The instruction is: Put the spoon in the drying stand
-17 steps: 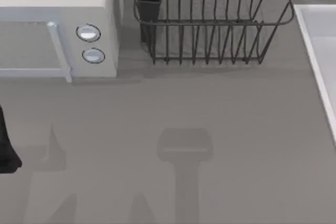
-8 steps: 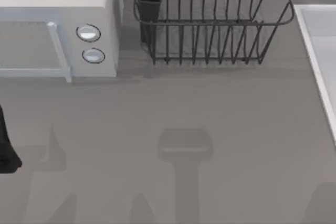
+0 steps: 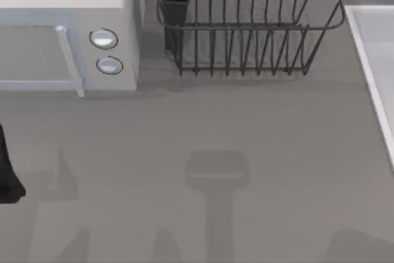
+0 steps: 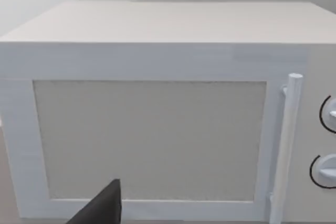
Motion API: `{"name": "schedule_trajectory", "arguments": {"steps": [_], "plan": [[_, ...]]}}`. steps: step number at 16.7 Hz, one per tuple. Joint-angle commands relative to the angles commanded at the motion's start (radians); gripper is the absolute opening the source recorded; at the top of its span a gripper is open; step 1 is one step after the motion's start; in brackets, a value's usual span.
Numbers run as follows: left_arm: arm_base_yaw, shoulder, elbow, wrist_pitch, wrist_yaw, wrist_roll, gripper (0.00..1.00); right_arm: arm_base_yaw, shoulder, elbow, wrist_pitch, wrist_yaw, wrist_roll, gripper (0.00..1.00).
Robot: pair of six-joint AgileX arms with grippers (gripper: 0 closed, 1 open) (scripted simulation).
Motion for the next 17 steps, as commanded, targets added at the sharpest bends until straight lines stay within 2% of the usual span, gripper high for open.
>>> {"name": "schedule_trajectory", "arguments": {"steps": [4, 7, 11, 17], "plan": [[0.000, 0.000, 0.000, 0.000, 0.000, 0.000, 1.00, 0.032, 0.002, 0.006, 0.032, 0.024, 0.032, 0.00], [0.000, 0.000, 0.000, 0.000, 0.000, 0.000, 1.00, 0.159, 0.003, 0.032, 0.141, 0.109, 0.156, 0.00], [0.000, 0.000, 0.000, 0.000, 0.000, 0.000, 1.00, 0.464, 0.020, 0.057, 0.367, 0.279, 0.440, 0.00], [0.000, 0.000, 0.000, 0.000, 0.000, 0.000, 1.00, 1.051, 0.049, 0.048, 0.801, 0.578, 0.992, 0.00]]}}
